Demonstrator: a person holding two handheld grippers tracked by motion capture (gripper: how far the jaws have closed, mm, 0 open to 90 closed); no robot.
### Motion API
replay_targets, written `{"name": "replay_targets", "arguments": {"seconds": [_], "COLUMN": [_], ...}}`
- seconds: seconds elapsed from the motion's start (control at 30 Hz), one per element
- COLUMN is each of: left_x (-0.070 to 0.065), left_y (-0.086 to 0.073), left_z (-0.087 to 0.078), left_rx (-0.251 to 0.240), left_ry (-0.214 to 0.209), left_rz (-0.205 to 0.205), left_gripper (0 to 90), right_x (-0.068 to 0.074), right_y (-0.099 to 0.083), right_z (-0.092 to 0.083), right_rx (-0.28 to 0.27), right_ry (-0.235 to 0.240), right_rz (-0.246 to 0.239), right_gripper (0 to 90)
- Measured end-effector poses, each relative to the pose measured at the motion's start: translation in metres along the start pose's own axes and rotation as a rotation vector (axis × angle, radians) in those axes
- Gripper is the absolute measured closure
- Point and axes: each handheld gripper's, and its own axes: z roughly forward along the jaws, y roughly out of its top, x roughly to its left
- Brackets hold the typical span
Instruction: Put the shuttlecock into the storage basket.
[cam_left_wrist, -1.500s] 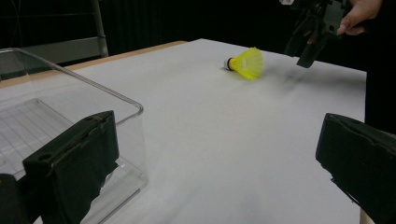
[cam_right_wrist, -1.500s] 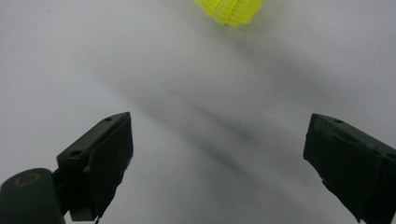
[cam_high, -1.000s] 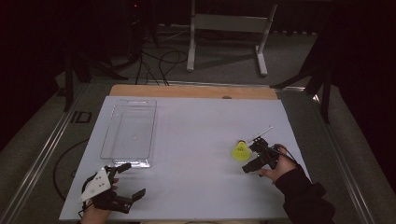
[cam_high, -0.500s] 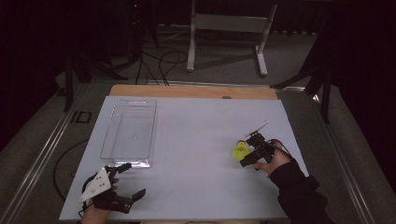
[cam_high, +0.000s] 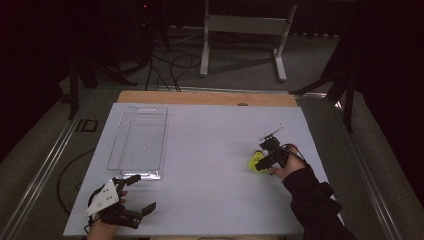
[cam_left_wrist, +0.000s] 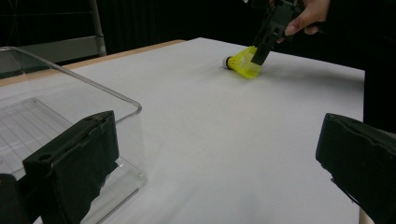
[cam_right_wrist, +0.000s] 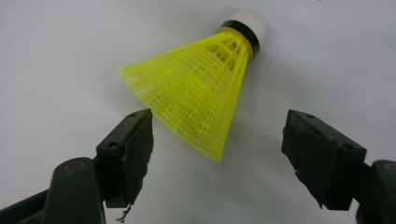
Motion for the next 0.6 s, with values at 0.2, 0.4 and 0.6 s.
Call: {"name": "replay_targets", "arguments": {"seconds": [0.2,0.4,0.6], "left_x": [0.0,0.0,0.0], "left_y": [0.0,0.0,0.0], "left_z": [0.0,0.0,0.0], "left_rx": [0.002,0.002,0.004], "left_ry": [-0.001,-0.001,-0.001], "left_rz": [0.001,0.002,0.003], "left_gripper": [0.2,0.2,0.2], "right_x": [0.0,0.0,-0.001], "right_y": [0.003,0.003,0.003], "right_z": [0.006,0.008,0.012], "right_rx": [0.011,0.033,0.055], "right_ry": [-0.016,-0.035,-0.038], "right_rz": [0.003,0.004,-0.01], "right_gripper": [48.9,60.1,74.0]}}
